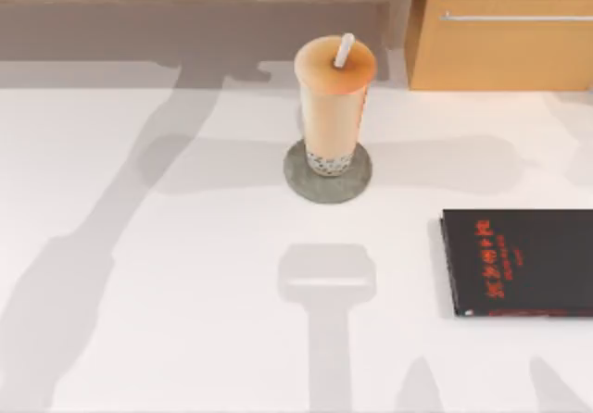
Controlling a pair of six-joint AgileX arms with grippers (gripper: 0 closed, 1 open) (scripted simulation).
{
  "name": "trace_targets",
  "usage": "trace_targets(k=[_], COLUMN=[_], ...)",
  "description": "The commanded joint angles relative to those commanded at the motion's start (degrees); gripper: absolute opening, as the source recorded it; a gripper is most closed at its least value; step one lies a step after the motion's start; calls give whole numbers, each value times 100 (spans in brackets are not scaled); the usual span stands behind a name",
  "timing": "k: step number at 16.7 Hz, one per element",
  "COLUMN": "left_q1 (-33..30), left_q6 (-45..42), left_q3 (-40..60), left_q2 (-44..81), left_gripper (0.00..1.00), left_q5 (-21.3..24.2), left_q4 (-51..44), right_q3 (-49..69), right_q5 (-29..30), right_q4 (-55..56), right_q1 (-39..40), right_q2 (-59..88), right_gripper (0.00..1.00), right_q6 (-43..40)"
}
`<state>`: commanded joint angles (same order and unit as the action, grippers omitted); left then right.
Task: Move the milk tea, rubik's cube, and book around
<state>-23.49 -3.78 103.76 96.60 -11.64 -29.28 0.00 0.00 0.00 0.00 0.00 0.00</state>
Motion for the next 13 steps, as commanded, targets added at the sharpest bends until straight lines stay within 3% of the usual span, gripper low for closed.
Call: trace_targets(k=[4,7,13], left_q1=[17,-7,-80], left_q6=[131,187,273], left_q3=[-941,-1584,-1845], left_q2=[-179,-212,-449], left_gripper=[0,0,0], left_q5=[-417,-799,-1061], left_q4=[2061,3082,3661], right_q3=[0,0,0], right_q5=[0,0,0], right_q4=[0,0,0], right_q1=[0,0,0], right_q2=[0,0,0], right_gripper=[100,100,100], right_q6=[0,0,0])
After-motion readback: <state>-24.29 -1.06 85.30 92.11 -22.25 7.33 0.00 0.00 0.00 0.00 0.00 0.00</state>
